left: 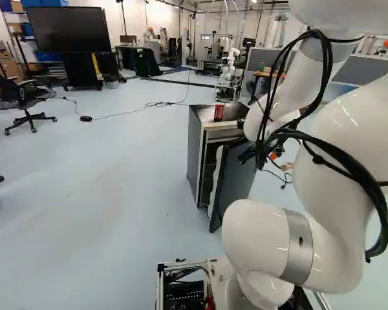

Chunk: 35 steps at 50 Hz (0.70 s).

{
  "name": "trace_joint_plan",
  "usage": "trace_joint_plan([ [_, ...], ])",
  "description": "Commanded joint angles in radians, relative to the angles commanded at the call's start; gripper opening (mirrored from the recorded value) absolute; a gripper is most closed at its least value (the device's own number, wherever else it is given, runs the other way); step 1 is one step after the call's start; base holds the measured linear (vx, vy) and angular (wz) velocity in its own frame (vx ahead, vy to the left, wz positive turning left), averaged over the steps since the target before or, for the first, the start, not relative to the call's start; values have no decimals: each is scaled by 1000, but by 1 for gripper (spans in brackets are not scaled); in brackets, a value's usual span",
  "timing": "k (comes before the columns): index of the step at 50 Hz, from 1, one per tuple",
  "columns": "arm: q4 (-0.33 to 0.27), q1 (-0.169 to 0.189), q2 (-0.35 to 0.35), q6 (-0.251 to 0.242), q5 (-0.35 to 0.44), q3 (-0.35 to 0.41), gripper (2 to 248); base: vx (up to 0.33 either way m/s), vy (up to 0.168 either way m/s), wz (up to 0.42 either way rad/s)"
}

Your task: Grab a drink from the fridge

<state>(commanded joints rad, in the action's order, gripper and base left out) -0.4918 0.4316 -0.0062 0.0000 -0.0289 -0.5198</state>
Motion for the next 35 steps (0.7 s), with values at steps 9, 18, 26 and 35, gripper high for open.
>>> trace_joint_plan([
  [9,0,-44,-10,0,0,-11,247,0,0,0],
  [18,0,-83,-21,0,0,-22,247,0,0,0],
  [26,0,-110,-33,0,0,-35,247,0,0,0],
  [35,0,-124,-45,0,0,-48,247,0,0,0],
])
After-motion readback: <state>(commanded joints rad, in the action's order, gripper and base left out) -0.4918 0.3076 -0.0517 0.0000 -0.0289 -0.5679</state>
